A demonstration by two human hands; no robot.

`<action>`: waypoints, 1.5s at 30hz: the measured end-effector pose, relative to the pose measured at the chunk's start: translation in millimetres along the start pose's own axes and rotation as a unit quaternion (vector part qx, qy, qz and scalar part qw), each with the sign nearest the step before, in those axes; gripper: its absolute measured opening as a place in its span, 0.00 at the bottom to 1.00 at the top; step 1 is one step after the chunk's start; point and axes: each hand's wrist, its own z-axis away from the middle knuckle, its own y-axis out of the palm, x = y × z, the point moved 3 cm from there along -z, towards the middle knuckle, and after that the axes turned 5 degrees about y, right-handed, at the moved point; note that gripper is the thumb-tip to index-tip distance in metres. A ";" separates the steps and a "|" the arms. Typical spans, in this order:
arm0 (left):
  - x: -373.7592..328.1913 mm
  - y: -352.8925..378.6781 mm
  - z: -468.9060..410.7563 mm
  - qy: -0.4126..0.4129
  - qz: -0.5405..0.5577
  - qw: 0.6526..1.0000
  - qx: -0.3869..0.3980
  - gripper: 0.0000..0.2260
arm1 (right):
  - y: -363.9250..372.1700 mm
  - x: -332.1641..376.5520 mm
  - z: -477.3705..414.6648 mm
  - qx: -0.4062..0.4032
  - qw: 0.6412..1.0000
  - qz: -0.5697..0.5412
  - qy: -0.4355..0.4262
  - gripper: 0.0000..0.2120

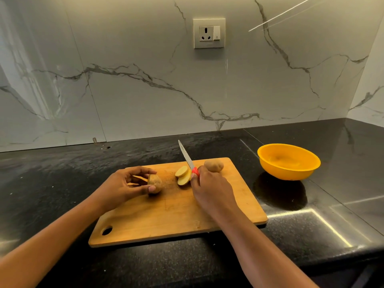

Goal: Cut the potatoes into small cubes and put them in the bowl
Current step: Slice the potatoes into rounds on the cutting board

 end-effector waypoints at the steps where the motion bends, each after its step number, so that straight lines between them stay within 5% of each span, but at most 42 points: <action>1: 0.5 -0.7 0.5 -0.004 0.007 1.000 0.003 0.32 | 0.4 0.2 0.1 0.001 1.000 -0.001 -0.001 0.13; 5: -1.5 -1.1 -1.2 -0.005 0.018 1.000 -0.021 0.37 | 0.0 1.2 0.8 0.005 1.000 0.001 -0.004 0.14; 9: -4.7 4.9 -10.9 0.012 0.043 0.995 -0.087 0.24 | -1.7 2.8 2.4 0.018 1.000 0.000 -0.003 0.13; 45: 0.5 3.3 -3.2 0.033 -0.026 0.987 -0.155 0.21 | 3.8 56.2 2.5 0.182 0.969 0.151 -0.077 0.11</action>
